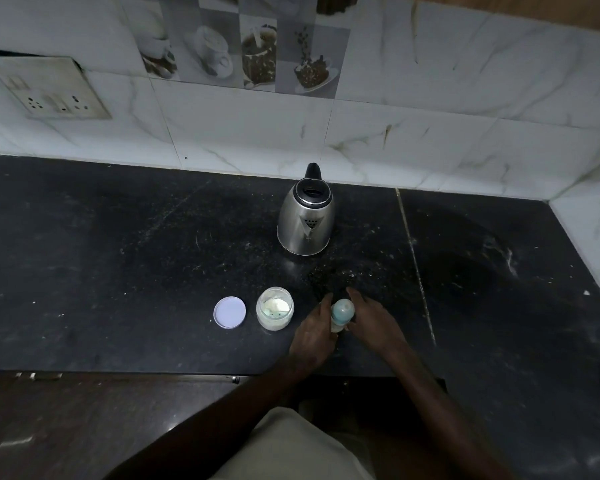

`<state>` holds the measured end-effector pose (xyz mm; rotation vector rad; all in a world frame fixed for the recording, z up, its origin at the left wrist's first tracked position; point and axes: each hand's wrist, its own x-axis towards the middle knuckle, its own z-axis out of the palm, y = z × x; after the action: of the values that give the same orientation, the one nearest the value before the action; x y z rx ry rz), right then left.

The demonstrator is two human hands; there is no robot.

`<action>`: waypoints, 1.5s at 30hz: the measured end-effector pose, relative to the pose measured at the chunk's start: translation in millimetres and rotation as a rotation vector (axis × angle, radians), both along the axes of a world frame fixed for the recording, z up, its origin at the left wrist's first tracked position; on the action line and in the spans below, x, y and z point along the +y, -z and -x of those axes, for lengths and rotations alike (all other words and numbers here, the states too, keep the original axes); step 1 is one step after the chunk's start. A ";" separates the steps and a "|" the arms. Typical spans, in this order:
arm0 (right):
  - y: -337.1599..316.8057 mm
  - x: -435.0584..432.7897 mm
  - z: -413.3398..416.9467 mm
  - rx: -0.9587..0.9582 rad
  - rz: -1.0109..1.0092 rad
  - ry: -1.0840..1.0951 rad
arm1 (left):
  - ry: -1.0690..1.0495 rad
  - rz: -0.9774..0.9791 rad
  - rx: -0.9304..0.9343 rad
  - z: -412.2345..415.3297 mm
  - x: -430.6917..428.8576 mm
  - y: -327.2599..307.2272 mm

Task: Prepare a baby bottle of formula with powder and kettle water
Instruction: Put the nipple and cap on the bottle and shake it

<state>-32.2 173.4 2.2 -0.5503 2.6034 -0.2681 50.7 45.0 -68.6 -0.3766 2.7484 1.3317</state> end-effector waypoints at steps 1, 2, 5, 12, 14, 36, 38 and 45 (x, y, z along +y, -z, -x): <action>0.8 -0.7 0.2 0.001 0.006 0.002 | -0.008 -0.008 0.004 0.3 -0.5 -1.4; 1.4 -1.1 0.4 0.003 0.009 0.004 | -0.012 -0.014 0.010 0.6 -0.7 -2.3; 3.0 -1.9 0.7 -0.001 0.016 0.005 | -0.015 -0.025 0.011 0.3 -2.9 -4.0; 7.6 -0.6 -0.5 0.014 0.020 -0.009 | -0.027 -0.041 -0.002 -0.4 -2.7 -2.6; 7.8 0.2 -0.7 0.023 0.018 -0.016 | -0.034 -0.053 -0.008 0.1 -3.0 -1.3; -18.3 8.8 -0.7 -0.075 0.582 0.042 | -0.196 -0.556 0.097 8.4 -2.5 -23.5; -28.1 8.0 6.7 -0.129 0.660 0.116 | -0.226 -0.636 0.115 12.5 1.2 -31.0; -33.7 4.7 9.4 -0.251 0.871 0.382 | -0.364 -1.170 0.091 26.3 7.3 -57.4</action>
<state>-41.6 178.0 35.9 -0.2435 2.2240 -1.5198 24.4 52.3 -11.2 -0.6873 1.5028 2.7149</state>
